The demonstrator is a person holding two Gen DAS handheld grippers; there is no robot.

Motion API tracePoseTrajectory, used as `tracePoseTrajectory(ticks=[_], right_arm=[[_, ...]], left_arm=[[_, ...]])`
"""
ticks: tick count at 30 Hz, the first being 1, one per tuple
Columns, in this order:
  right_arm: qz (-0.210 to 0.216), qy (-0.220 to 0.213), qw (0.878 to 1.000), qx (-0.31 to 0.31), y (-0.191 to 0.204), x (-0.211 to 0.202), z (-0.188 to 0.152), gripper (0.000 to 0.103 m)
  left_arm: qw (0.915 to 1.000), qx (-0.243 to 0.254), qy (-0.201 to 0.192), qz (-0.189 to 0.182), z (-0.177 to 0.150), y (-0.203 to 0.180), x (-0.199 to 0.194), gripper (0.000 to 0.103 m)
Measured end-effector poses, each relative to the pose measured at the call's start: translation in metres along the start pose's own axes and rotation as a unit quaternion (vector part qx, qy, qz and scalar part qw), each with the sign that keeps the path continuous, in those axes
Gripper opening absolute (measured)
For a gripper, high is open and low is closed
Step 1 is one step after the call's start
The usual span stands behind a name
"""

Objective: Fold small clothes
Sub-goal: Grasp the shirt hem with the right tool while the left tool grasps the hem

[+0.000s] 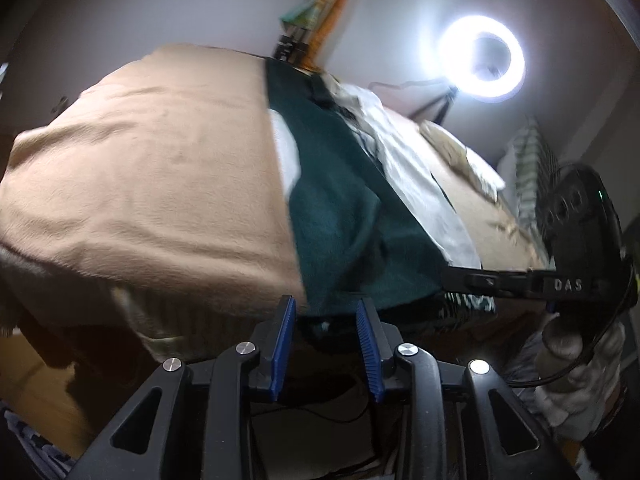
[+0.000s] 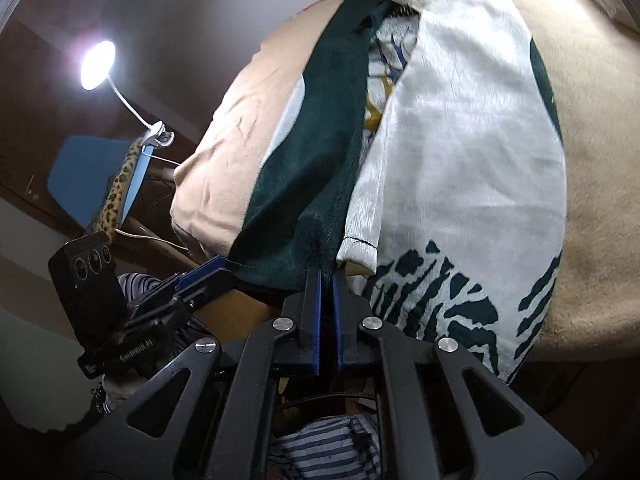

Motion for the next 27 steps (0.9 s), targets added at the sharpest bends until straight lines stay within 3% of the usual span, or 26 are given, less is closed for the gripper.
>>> tracePoseTrajectory(ticks=[5, 10, 13, 14, 15, 17, 18, 20, 23, 24, 25, 26, 27], right_arm=[[-0.015, 0.007, 1.0, -0.007, 0.0, 0.004, -0.008, 0.006], [-0.006, -0.002, 1.0, 0.002, -0.01, -0.009, -0.005, 0.006], [0.011, -0.005, 1.0, 0.022, -0.016, -0.012, -0.002, 0.006], [0.017, -0.004, 0.999, 0.029, -0.017, -0.012, -0.001, 0.006], [0.022, -0.003, 0.999, 0.034, -0.018, -0.011, -0.001, 0.006], [0.036, 0.002, 0.999, 0.038, -0.014, -0.008, -0.002, 0.006], [0.039, 0.007, 0.999, 0.035, -0.012, -0.007, -0.003, 0.006], [0.026, 0.014, 0.999, 0.019, -0.007, -0.005, -0.006, 0.009], [-0.005, 0.021, 1.0, -0.017, -0.005, -0.015, -0.014, 0.009], [-0.009, 0.021, 0.999, -0.026, -0.005, -0.021, -0.017, 0.014], [-0.011, 0.017, 0.999, -0.033, -0.007, -0.029, -0.019, 0.019], [-0.017, 0.01, 0.999, -0.036, -0.011, -0.039, -0.021, 0.035], [-0.025, -0.002, 0.999, -0.033, -0.016, -0.048, -0.021, 0.05]], left_arm=[[0.9986, 0.047, 0.023, -0.007, -0.007, -0.016, 0.002, 0.014], [0.9977, 0.066, 0.01, 0.014, -0.007, -0.016, -0.004, 0.013], [0.9976, 0.066, 0.013, 0.02, -0.007, -0.014, 0.0, 0.036], [0.9972, 0.071, 0.013, 0.019, -0.008, -0.016, 0.001, 0.036], [0.9964, 0.081, 0.016, 0.019, -0.009, -0.019, 0.003, 0.034], [0.9942, 0.102, 0.016, 0.028, -0.01, -0.023, 0.005, 0.016], [0.9932, 0.109, 0.018, 0.038, -0.01, -0.023, 0.007, 0.012], [0.9935, 0.102, 0.023, 0.045, -0.01, -0.018, 0.006, 0.01], [0.996, 0.086, 0.019, 0.019, -0.007, -0.015, -0.007, 0.01], [0.9965, 0.082, 0.017, 0.001, -0.006, -0.017, -0.016, 0.012], [0.997, 0.076, 0.013, -0.01, -0.003, -0.017, -0.023, 0.026], [0.9979, 0.061, 0.007, -0.022, 0.0, -0.015, -0.03, 0.043], [0.9986, 0.037, 0.001, -0.036, 0.005, -0.011, -0.037, 0.049]])
Point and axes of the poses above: each gripper's, at about its wrist camera, not at the fingertips, and x roughly the way its jaws point, y to its left, z to its top, the point moved 4 cm from there along x, roughly the way its jaws point, and after that the axes turned 7 degrees about -y, right-handed, at the moved point
